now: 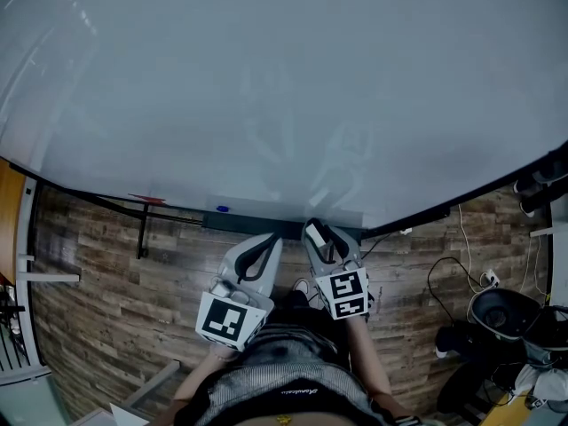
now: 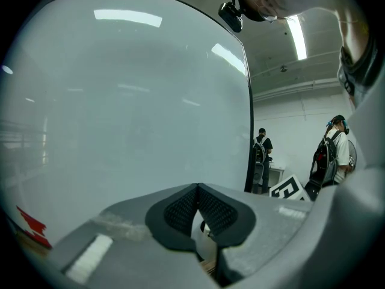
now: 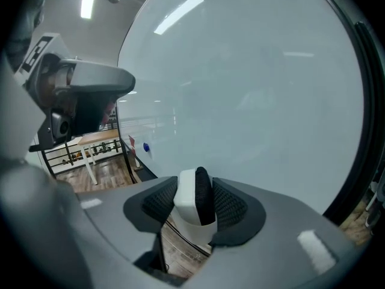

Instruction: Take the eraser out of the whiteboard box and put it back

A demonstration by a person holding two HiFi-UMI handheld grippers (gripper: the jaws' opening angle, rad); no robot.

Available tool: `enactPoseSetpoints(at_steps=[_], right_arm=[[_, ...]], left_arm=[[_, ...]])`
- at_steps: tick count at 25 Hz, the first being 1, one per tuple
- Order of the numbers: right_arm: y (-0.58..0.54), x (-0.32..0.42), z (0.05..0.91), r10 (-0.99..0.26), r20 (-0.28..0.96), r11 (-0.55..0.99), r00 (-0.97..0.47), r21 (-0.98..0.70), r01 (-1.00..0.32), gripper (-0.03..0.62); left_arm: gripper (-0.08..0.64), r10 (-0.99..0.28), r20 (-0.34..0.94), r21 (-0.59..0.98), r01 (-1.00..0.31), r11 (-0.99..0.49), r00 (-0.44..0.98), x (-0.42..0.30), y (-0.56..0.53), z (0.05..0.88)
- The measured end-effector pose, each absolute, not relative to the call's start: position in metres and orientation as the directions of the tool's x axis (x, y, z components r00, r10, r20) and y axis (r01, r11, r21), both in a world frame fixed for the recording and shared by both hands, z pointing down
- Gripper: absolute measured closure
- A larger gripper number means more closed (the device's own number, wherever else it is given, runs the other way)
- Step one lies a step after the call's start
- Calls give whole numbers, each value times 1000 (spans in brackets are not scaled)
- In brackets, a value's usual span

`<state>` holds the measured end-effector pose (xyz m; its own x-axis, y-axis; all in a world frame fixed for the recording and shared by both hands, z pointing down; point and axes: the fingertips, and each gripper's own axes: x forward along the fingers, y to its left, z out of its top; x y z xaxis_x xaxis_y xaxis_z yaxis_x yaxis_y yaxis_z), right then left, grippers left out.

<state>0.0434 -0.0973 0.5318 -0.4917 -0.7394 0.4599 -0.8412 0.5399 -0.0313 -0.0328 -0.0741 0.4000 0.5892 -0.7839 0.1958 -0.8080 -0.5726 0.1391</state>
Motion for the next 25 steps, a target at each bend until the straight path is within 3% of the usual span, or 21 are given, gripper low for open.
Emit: enactPoseSetpoints(at_steps=[25], right_arm=[[-96,42,533,-746,448,527,-493,-56,-848,428]], left_arm=[[558,-768,180,137,-788,-600,615,-30,-71,397]])
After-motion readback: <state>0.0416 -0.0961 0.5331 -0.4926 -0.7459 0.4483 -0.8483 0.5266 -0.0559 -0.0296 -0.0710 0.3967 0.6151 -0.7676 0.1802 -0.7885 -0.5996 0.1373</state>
